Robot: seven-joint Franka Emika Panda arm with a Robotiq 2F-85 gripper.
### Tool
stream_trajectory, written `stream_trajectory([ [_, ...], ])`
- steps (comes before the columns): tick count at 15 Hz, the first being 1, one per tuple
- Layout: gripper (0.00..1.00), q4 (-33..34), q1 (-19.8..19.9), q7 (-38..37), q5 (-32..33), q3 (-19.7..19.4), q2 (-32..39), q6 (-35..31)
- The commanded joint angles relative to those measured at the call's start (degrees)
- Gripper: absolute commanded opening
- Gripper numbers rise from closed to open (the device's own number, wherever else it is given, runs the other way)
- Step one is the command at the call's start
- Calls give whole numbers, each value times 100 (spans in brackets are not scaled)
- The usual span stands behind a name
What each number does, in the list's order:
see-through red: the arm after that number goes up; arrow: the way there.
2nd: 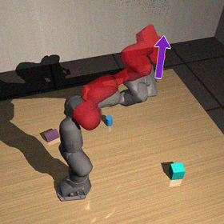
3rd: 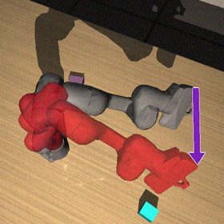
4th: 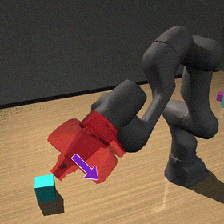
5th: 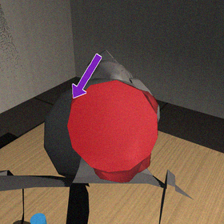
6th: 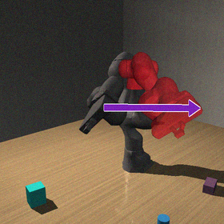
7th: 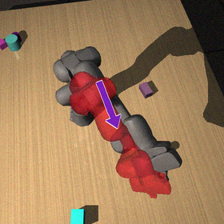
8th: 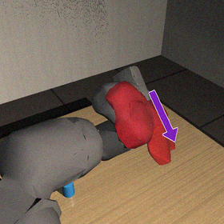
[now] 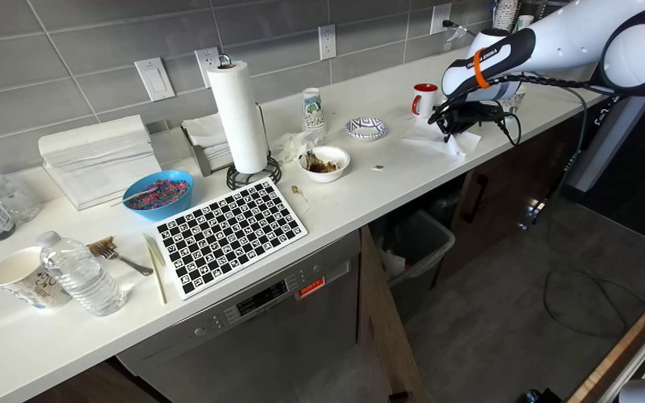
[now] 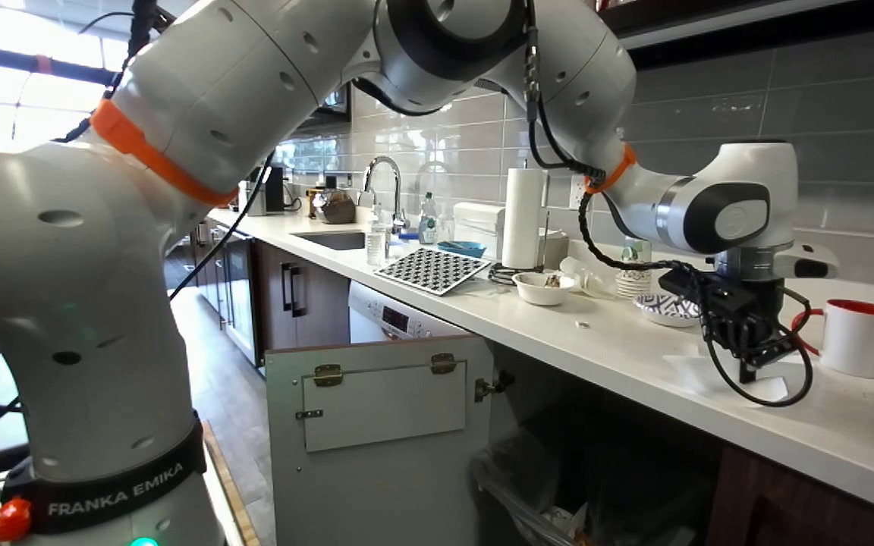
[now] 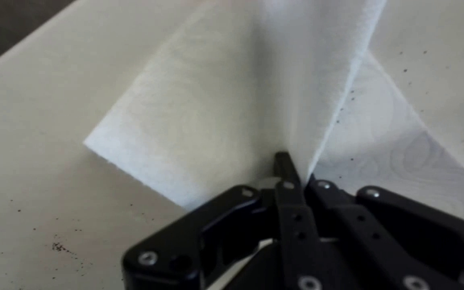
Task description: Put the paper inside the rubbish bin
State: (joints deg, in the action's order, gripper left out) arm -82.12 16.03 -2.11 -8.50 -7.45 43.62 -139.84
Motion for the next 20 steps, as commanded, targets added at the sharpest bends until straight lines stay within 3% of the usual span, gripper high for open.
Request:
stream_trajectory([
  [1, 0, -328, 137, 74, -175, 156, -329, 145],
  [7, 0, -1249, 354, 540, -608, 420, -1168, -87],
  [11, 0, -1968, 573, 1245, -1110, 609, -1885, 43],
  [15, 0, -2549, 839, 2267, -1844, 751, -2546, 731],
  [20, 0, -3065, 917, 3552, -2967, 534, -3191, 1917],
])
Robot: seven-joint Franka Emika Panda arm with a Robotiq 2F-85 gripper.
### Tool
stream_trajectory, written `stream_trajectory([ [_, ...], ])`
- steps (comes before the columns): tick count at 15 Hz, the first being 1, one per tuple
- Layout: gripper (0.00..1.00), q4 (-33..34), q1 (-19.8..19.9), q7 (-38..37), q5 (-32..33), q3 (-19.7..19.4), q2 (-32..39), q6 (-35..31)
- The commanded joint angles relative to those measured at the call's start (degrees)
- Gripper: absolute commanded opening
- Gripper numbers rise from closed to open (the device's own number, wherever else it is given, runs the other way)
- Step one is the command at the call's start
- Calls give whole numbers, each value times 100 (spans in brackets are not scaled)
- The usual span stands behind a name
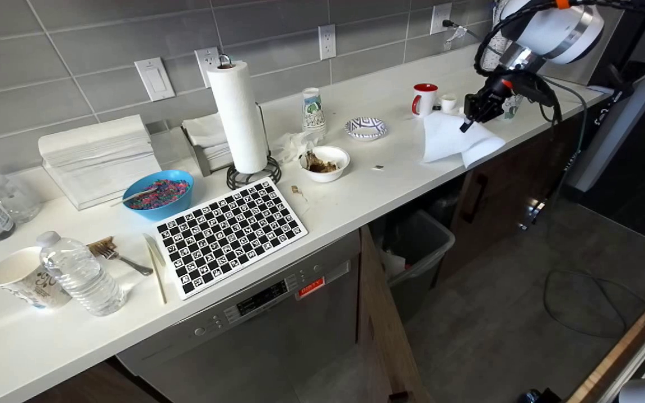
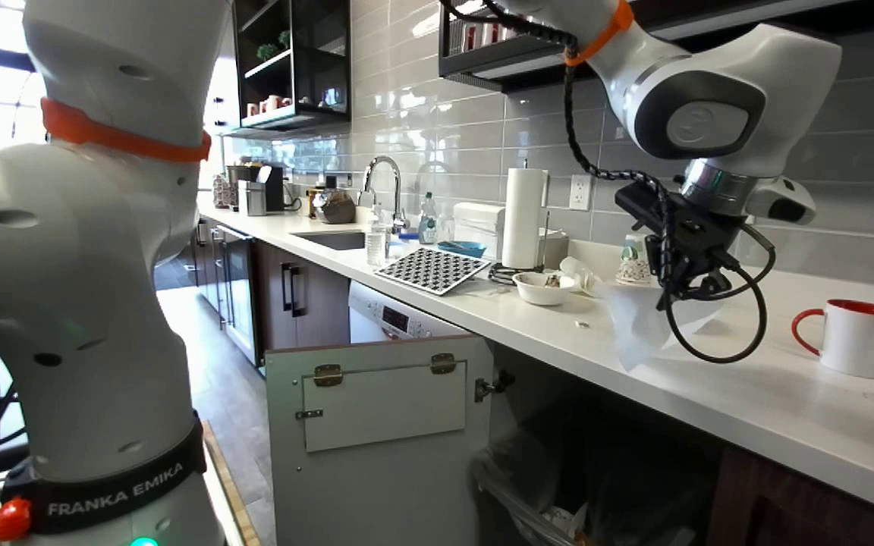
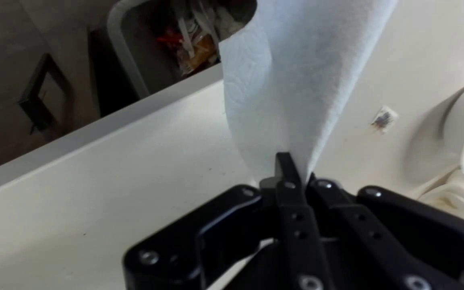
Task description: Put the paper inside the rubbish bin
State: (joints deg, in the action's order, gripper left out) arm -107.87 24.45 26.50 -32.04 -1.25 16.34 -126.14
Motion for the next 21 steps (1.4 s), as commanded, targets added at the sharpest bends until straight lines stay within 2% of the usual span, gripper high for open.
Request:
stream_trajectory([
  [1, 0, -588, 42, 830, -733, -194, -533, 787],
  [4, 0, -827, -63, 1166, -654, -527, -608, 1580],
  [6, 0, -985, -138, 1250, -398, -714, -568, 1708],
  [9, 0, -1230, -212, 1343, 5, -908, -413, 1548],
  [11, 0, -1487, -280, 1226, 468, -1020, -366, 1169],
  [12, 1, -1242, -215, 1246, 148, -960, -379, 1480],
  [18, 0, -1406, -240, 1242, 381, -1000, -320, 1292],
  [19, 0, -1331, -245, 1265, 325, -974, -135, 1261],
  [21, 0, -1195, -210, 1399, 335, -930, 191, 1641],
])
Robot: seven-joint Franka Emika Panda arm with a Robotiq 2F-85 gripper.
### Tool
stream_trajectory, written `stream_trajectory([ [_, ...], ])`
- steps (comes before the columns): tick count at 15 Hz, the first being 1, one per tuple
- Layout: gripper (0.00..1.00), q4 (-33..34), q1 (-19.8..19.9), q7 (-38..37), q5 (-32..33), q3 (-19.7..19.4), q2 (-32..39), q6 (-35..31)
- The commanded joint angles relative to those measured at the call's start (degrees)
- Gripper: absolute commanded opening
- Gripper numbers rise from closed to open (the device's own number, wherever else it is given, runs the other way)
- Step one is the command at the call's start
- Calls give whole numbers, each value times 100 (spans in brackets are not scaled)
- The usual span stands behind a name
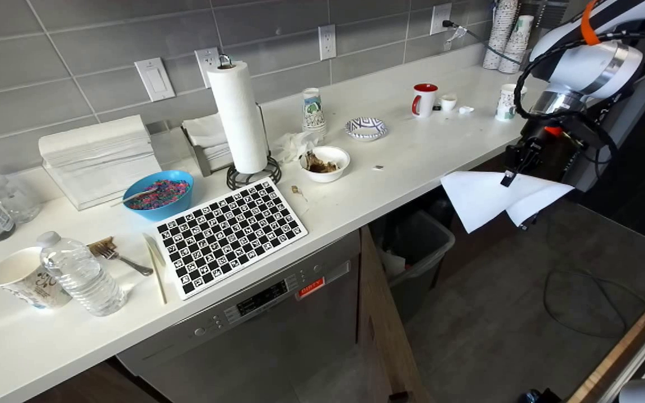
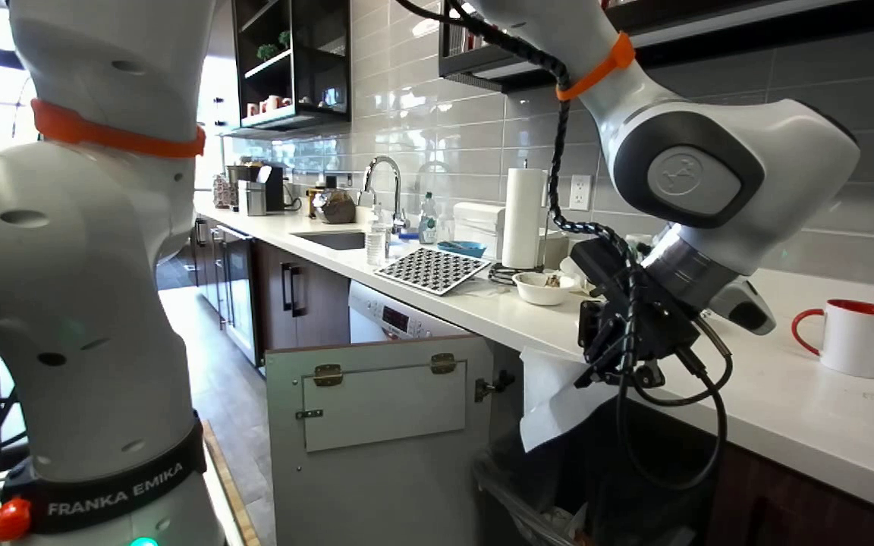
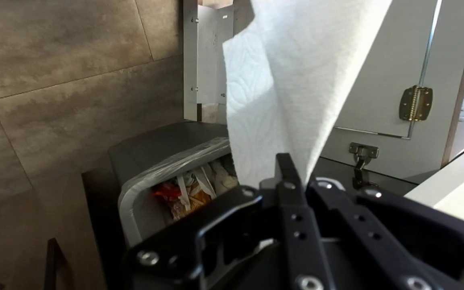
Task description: Put the paper inside the rubbish bin
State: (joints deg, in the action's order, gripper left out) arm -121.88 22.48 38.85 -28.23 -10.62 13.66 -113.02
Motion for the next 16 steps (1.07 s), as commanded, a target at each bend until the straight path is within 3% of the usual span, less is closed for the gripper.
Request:
stream_trajectory([
  [1, 0, 211, -28, 168, 111, 21, 572, 520],
  [8, 0, 765, -107, 96, 799, 285, 1842, 1595],
  [16, 0, 1339, 378, 785, -188, 794, 2772, 1478],
])
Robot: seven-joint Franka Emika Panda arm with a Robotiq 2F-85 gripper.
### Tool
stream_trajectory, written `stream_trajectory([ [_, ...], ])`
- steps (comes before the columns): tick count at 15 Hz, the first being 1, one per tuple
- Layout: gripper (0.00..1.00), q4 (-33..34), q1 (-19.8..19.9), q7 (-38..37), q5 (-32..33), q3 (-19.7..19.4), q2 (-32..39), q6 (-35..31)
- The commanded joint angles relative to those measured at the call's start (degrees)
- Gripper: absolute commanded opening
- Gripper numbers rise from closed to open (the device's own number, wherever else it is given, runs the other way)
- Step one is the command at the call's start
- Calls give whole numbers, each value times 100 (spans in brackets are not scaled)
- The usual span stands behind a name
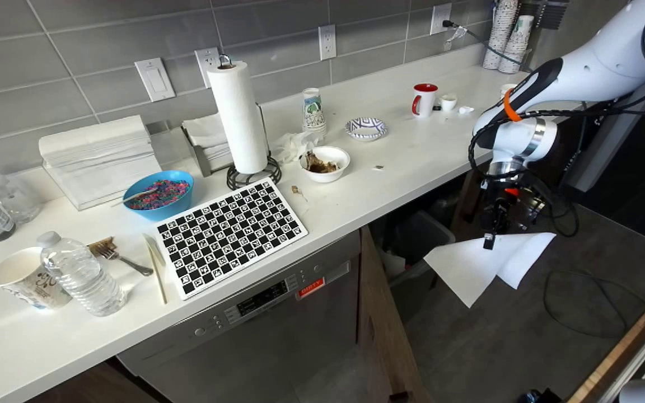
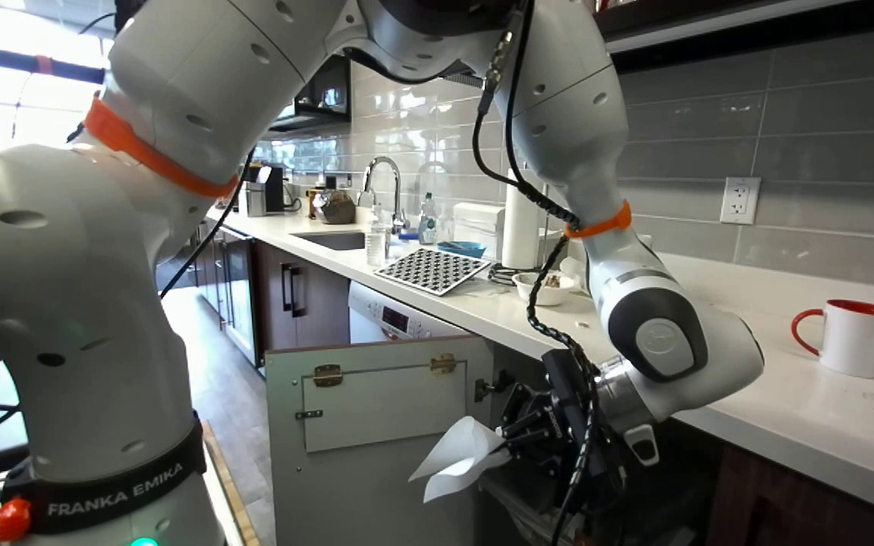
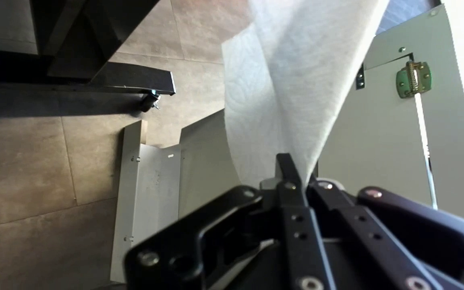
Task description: Put the paper inside the rubbish bin
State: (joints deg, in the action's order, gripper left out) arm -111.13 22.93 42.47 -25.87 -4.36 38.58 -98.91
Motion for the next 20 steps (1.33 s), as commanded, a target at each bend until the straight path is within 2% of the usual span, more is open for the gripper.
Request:
stream_trajectory([
  [1, 0, 274, 432, 606, -655, 206, 331, 42],
  [6, 0, 295, 745, 1356, -1970, 193, 633, -115],
  [11, 0, 432, 710, 1741, -3109, 36, 1001, -254],
  [20, 0, 988, 358, 1482, -4161, -164, 1621, -521],
])
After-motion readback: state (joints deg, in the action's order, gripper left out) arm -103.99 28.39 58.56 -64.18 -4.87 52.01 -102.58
